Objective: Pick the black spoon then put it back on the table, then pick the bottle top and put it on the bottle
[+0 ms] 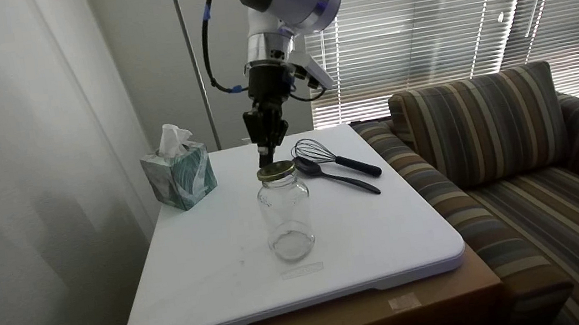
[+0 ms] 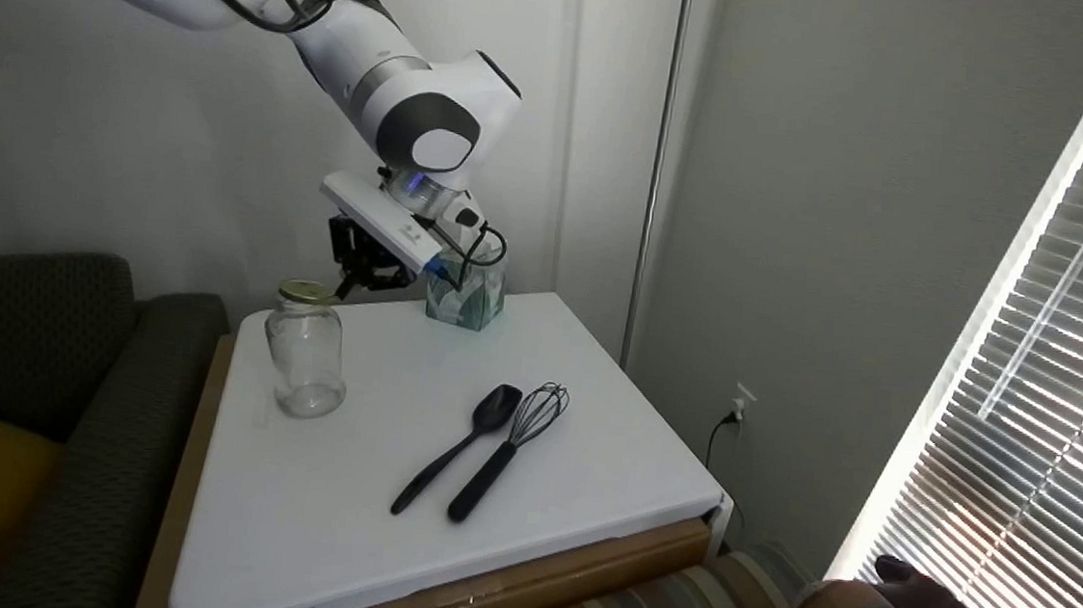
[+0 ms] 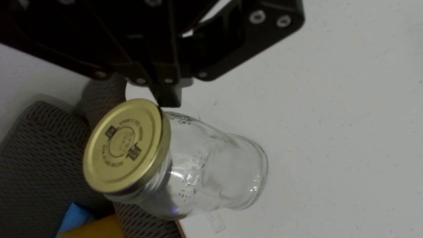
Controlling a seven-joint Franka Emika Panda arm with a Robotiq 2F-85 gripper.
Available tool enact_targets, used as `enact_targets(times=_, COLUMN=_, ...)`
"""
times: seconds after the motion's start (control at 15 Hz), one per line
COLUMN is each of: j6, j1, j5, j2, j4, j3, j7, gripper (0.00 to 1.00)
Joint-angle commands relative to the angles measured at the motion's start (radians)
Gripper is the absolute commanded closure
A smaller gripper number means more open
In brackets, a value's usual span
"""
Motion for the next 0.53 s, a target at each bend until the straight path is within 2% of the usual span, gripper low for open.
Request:
enact_targets(times=0.0, j6=-0.017, j1=-0.002, j5=0.022, j2=-0.023, j4=-0.02, j3=-0.001, j7=-0.003, gripper=1.0)
enact_targets(times=0.47, j6=-0.002, j1=-0.009, j5=0.026, j2=-0.04, j4=-0.047, j3=-0.001, j7=-0.011, gripper=1.0)
